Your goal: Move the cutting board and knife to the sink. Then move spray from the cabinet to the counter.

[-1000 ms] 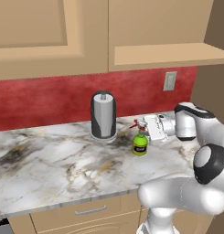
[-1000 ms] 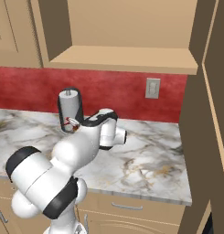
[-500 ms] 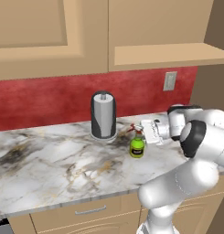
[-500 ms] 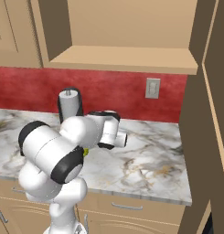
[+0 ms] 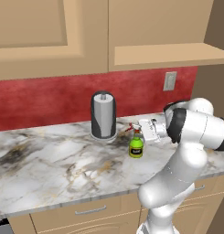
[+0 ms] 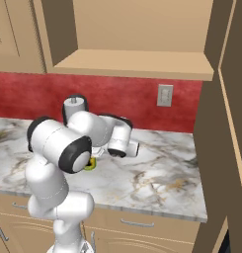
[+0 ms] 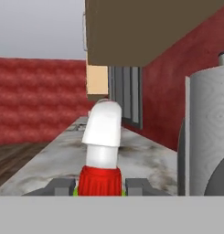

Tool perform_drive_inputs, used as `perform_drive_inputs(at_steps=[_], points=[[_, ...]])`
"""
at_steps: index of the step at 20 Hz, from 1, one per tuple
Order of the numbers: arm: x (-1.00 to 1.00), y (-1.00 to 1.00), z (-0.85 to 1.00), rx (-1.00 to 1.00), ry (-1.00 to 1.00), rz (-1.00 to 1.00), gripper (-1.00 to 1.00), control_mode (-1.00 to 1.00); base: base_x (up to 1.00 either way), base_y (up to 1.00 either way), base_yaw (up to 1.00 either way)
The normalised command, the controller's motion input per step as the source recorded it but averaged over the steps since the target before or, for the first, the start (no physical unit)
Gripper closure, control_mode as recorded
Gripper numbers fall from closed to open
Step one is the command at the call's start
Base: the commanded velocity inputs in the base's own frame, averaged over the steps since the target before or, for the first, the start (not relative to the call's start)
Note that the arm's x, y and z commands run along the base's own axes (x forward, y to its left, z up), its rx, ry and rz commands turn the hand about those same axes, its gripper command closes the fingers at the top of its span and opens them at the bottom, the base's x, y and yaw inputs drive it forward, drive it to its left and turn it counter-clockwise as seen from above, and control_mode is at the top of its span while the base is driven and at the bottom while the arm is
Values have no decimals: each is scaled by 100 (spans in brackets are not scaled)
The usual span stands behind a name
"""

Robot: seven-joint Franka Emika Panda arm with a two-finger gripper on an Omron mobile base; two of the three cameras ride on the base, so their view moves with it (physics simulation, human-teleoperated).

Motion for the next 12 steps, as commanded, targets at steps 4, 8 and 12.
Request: perform_drive_inputs(at_steps=[4,8,12], points=[[15,0,-15,0,2,0,100,-100,0,0,0],[0,0,-11,0,-1,0,100,-100,0,0,0],[-3,0,-3,0,-14,1,100,-100,0,0,0]])
